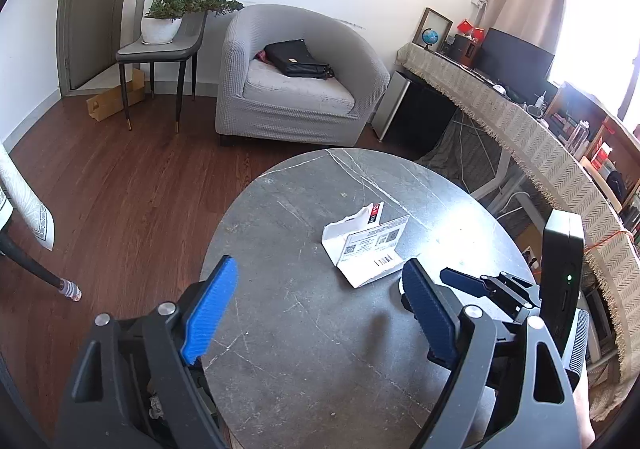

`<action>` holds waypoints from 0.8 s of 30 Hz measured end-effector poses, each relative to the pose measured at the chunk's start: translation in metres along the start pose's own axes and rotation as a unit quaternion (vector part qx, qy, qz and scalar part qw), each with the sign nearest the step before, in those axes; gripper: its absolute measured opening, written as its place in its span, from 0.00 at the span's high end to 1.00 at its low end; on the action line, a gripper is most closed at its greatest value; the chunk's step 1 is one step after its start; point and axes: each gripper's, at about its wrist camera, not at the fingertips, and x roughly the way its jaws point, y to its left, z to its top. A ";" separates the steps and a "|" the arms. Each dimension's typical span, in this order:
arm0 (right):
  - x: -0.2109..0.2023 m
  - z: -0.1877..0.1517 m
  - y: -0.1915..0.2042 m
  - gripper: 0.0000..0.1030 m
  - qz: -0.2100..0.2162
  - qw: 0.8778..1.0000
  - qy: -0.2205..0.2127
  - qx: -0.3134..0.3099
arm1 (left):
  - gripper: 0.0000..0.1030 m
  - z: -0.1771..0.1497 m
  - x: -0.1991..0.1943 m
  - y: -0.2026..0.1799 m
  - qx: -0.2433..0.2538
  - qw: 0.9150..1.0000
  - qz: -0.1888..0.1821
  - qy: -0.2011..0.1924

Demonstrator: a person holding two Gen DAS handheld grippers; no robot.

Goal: Collect trash
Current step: 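Grasp the white card box with the left gripper while the right grasps the white lid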

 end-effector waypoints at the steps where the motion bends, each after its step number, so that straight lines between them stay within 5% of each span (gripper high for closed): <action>1: 0.001 0.000 0.001 0.43 0.001 1.000 0.000 -0.004 | 0.13 0.000 0.002 -0.002 0.000 1.000 0.003 0.002; 3: 0.005 0.002 0.004 0.43 0.000 1.000 0.003 -0.014 | 0.12 -0.001 0.007 -0.003 0.001 1.000 0.006 0.009; 8: 0.008 0.002 0.006 0.62 0.008 1.000 0.005 -0.023 | 0.08 -0.002 0.015 -0.012 0.001 1.000 0.015 0.016; 24: -0.031 -0.008 -0.071 0.62 0.024 0.998 -0.029 0.049 | 0.07 -0.010 0.047 -0.055 0.033 0.996 0.085 0.012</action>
